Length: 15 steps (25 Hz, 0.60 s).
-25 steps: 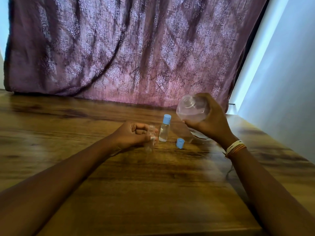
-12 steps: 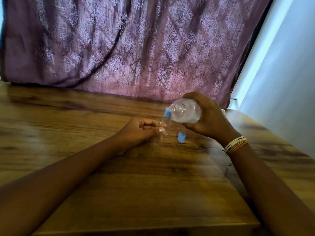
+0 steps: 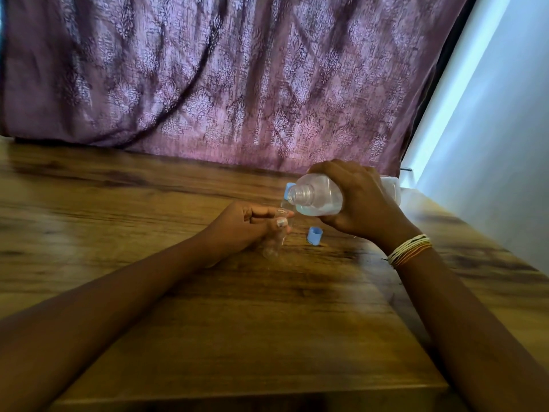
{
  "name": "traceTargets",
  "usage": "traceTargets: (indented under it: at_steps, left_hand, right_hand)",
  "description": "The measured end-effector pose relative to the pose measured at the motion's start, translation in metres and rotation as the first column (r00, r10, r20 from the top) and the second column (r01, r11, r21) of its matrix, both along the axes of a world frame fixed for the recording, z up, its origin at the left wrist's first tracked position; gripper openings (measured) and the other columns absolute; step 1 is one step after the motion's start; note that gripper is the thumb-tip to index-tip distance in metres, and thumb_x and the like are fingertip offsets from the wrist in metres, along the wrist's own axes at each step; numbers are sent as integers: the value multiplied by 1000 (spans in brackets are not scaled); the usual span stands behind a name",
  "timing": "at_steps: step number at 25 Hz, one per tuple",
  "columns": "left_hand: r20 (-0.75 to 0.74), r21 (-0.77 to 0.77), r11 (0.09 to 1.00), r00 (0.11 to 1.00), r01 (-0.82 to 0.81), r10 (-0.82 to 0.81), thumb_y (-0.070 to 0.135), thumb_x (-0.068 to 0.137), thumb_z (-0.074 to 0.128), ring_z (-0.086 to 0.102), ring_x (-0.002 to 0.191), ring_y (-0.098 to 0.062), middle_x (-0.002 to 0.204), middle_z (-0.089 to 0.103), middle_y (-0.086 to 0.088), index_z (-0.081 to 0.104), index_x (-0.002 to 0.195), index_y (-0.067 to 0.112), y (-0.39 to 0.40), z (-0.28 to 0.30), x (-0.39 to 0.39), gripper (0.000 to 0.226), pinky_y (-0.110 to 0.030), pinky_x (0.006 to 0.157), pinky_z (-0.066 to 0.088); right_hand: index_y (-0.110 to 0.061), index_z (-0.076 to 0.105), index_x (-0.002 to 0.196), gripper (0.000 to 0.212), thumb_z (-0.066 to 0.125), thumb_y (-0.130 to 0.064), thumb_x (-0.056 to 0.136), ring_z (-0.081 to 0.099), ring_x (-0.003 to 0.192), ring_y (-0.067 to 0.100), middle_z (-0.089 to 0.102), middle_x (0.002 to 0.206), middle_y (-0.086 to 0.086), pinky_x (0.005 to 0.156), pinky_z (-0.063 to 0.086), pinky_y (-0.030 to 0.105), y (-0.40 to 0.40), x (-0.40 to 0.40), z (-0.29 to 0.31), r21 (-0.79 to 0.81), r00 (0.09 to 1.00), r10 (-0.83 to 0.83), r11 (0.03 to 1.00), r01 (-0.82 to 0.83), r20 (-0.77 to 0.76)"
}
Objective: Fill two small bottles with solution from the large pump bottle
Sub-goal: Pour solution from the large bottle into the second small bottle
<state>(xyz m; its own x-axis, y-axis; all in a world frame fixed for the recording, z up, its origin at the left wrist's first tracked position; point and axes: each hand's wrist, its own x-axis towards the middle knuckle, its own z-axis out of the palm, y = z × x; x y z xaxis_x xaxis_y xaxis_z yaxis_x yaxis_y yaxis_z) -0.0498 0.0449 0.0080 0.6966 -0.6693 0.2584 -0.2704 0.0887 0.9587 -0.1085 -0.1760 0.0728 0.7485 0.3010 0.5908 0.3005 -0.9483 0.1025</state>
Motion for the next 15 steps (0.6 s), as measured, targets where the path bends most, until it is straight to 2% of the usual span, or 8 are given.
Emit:
traceTargets:
  at_steps: [4, 7, 9, 12, 15]
  left_hand:
    - [-4, 7, 1000, 1000, 24, -24, 14, 93, 56, 66, 92, -33, 107, 69, -29, 63, 122, 4, -1, -1, -1, 32, -27, 73, 59]
    - [12, 5, 999, 999, 48, -49, 15, 93, 55, 64, 90, -33, 106, 67, -33, 63, 121, 3, -2, -1, -2, 31, -30, 75, 58]
    - [19, 5, 999, 998, 54, -54, 16, 93, 55, 66, 89, -29, 104, 69, -30, 63, 121, 3, -1, -1, -2, 31, -30, 73, 58]
    - [18, 16, 999, 999, 39, -40, 17, 92, 57, 71, 94, -19, 107, 74, -14, 63, 123, 7, -1, -2, 0, 33, -19, 68, 55]
    - [-5, 5, 999, 999, 42, -42, 18, 91, 58, 71, 101, -22, 109, 74, -12, 63, 123, 8, -2, -4, 3, 34, -26, 78, 59]
  right_hand:
    - [-21, 57, 123, 60, 79, -38, 71, 61, 105, 27, 66, 114, 0, 90, 44, 50, 3, -2, 1, -54, 1000, -27, 998, 28, 7]
    - [-22, 57, 123, 59, 78, -35, 70, 60, 105, 27, 65, 113, 0, 90, 43, 49, 4, -3, 2, -87, 999, -40, 995, 41, 6]
    - [-22, 57, 123, 59, 78, -35, 70, 60, 104, 27, 65, 112, -1, 90, 42, 48, 4, -3, 2, -94, 999, -39, 995, 39, 3]
    - [-23, 57, 122, 56, 76, -37, 71, 60, 103, 25, 65, 111, -2, 88, 41, 45, 5, -4, 2, -99, 999, -32, 994, 33, 8]
    - [-23, 57, 123, 56, 75, -38, 72, 60, 103, 25, 65, 112, -3, 90, 41, 46, 5, -4, 2, -112, 999, -35, 993, 36, 15]
